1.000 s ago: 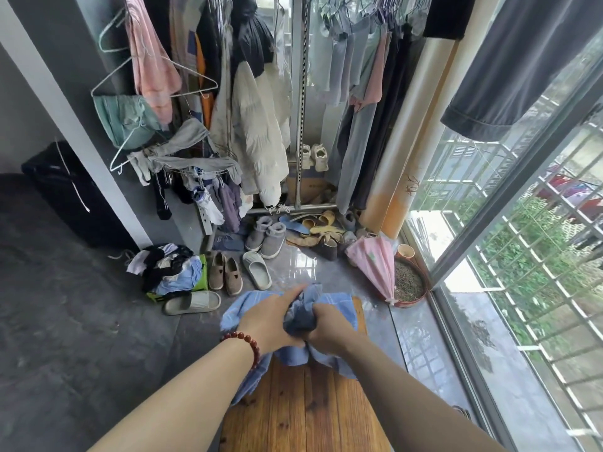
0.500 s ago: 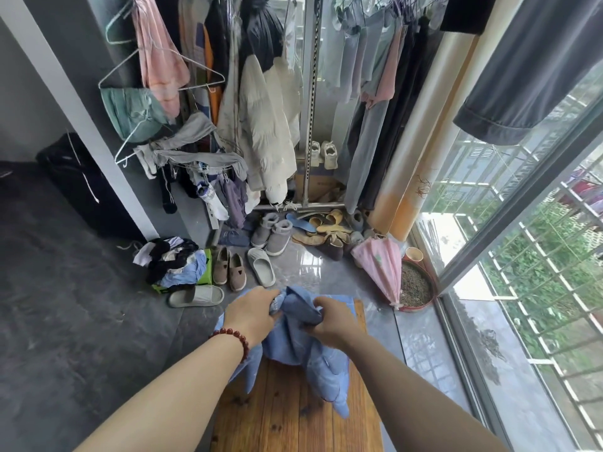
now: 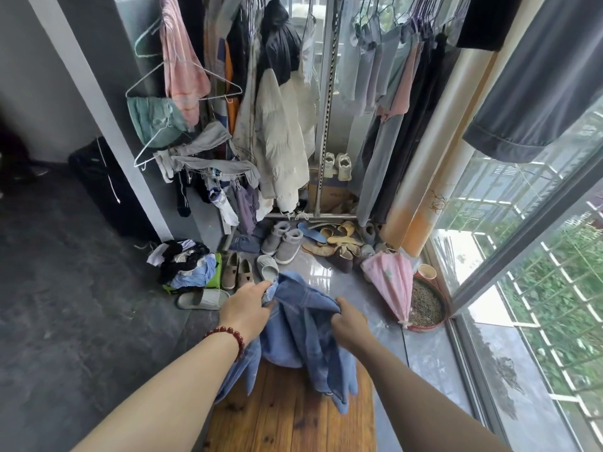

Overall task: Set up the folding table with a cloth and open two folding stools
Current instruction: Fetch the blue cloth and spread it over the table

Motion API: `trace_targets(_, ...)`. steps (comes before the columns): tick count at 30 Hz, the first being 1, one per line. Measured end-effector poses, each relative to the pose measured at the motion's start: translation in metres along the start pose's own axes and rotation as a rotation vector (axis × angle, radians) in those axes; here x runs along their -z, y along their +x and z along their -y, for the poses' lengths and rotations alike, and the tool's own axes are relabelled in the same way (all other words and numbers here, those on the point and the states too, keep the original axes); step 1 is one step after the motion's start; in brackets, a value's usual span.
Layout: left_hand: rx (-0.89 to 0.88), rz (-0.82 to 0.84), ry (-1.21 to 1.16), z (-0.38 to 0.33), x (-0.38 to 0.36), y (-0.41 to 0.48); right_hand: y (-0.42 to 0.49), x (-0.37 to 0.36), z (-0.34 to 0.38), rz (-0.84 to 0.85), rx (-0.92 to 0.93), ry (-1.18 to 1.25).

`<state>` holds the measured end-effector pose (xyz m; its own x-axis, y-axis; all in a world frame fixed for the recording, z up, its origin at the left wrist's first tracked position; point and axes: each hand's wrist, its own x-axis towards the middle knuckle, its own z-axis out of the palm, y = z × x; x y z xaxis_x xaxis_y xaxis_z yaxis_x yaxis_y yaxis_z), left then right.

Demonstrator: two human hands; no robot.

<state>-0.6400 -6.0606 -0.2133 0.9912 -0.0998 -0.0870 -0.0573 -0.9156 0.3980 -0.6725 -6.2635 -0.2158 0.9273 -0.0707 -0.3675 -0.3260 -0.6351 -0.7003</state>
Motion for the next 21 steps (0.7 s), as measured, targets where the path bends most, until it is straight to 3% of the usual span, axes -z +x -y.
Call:
trace_targets(4, 0.022, -0.031, 0.003, 0.001, 0.006, 0.002, 0.003, -0.006, 0.002, 0.114, -0.029, 0.059)
trace_targets(6, 0.032, -0.027, 0.016, 0.003, 0.01, 0.004, 0.003, -0.007, 0.004, 0.198, 0.0, -0.069)
trace_targets(8, 0.042, 0.007, 0.029, 0.006, 0.011, 0.005, 0.001, -0.007, 0.007, 0.154, -0.035, -0.198)
trace_targets(15, 0.064, 0.105, 0.03, 0.006, 0.006, 0.007, 0.019, -0.015, 0.0, 0.149, -0.138, 0.097)
trace_targets(18, 0.08, 0.11, 0.002, 0.004, 0.005, 0.009, 0.024, -0.017, 0.003, 0.207, -0.277, 0.332)
trace_targets(21, 0.09, 0.109, -0.082, 0.001, 0.006, 0.017, 0.03, -0.018, 0.006, 0.179, -0.295, 0.555)
